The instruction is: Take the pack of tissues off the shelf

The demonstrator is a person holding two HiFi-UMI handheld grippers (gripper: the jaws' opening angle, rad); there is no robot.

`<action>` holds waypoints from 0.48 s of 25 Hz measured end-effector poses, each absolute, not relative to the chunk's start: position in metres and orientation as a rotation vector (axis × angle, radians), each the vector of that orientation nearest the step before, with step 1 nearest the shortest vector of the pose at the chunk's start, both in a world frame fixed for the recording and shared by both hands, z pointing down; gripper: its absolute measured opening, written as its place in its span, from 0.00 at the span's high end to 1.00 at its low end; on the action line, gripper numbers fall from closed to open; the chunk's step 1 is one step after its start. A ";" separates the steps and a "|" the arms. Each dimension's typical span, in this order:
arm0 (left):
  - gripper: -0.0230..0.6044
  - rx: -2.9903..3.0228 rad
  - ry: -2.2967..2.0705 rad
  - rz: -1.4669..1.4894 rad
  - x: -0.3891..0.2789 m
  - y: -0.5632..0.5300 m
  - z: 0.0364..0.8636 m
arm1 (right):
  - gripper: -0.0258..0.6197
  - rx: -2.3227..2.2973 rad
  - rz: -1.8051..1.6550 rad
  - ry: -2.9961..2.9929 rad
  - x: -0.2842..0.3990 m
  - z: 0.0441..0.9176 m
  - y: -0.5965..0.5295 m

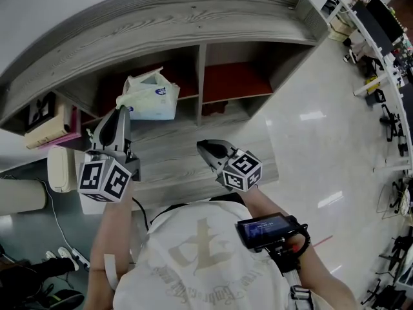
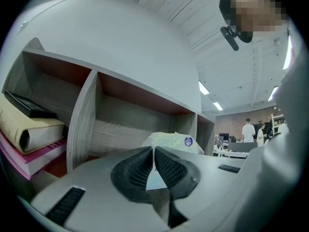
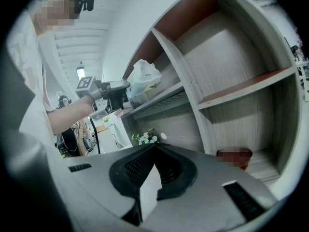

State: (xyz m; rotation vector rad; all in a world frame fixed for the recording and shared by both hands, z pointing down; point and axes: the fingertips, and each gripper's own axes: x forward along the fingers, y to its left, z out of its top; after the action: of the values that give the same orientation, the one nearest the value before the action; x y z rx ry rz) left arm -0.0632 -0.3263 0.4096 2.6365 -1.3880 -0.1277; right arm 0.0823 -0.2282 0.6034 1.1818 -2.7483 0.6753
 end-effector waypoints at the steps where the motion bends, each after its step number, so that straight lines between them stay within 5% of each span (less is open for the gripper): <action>1: 0.92 2.640 -1.382 -0.128 -0.065 -0.324 0.409 | 0.95 1.184 0.672 -2.748 0.080 0.603 -0.227; 12: 0.92 2.664 -1.294 -0.165 -0.082 -0.296 0.411 | 0.95 1.243 0.637 -2.722 0.069 0.599 -0.211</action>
State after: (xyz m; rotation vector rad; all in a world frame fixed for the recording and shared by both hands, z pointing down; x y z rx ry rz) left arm -0.0819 -0.2959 0.4110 2.6642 -1.2943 -0.1650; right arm 0.0686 -0.2111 0.5990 1.2425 -2.7225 0.6369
